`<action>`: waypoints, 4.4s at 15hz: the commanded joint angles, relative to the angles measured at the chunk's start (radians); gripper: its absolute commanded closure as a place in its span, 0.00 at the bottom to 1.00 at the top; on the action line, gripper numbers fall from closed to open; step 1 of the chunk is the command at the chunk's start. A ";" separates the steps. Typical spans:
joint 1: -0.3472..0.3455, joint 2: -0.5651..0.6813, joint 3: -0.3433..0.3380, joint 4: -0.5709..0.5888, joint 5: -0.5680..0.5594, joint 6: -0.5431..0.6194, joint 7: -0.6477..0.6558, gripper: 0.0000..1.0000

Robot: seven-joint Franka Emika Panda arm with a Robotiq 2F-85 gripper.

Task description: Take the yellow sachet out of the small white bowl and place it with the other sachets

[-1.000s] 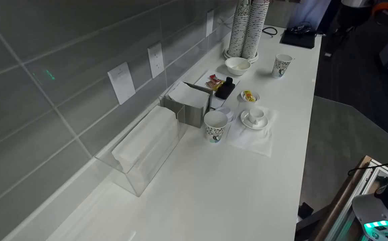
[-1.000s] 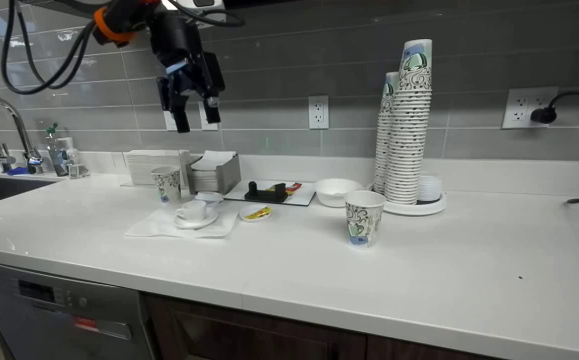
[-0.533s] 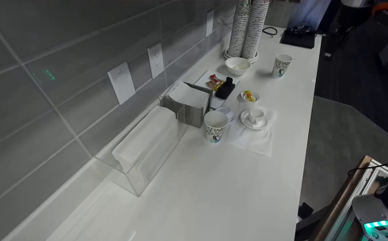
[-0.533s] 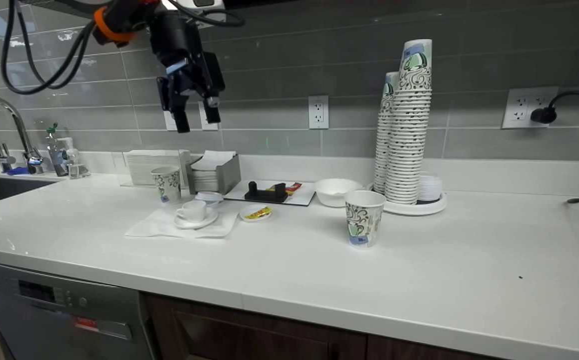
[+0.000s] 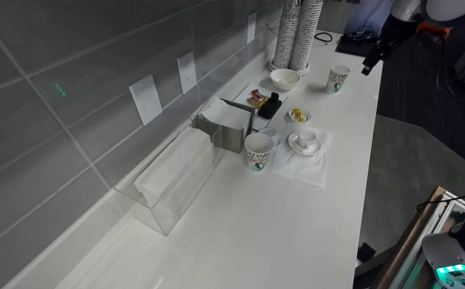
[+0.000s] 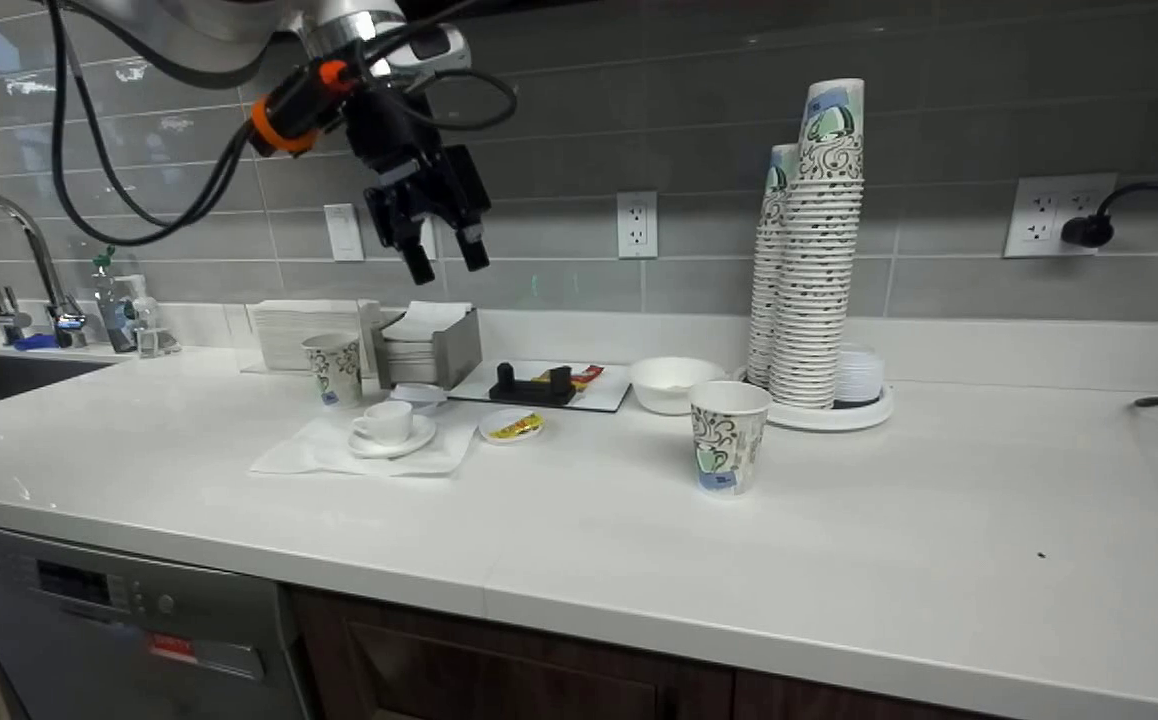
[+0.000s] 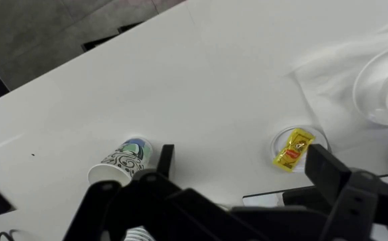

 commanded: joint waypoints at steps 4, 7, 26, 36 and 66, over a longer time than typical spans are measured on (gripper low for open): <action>0.030 0.150 -0.012 -0.053 0.220 0.301 0.085 0.00; 0.041 0.221 0.001 -0.074 0.301 0.405 0.112 0.00; 0.076 0.471 0.026 -0.037 0.338 0.629 0.239 0.00; 0.118 0.617 -0.018 0.021 0.344 0.821 0.330 0.10; 0.272 0.703 -0.135 0.051 0.324 0.859 0.353 0.51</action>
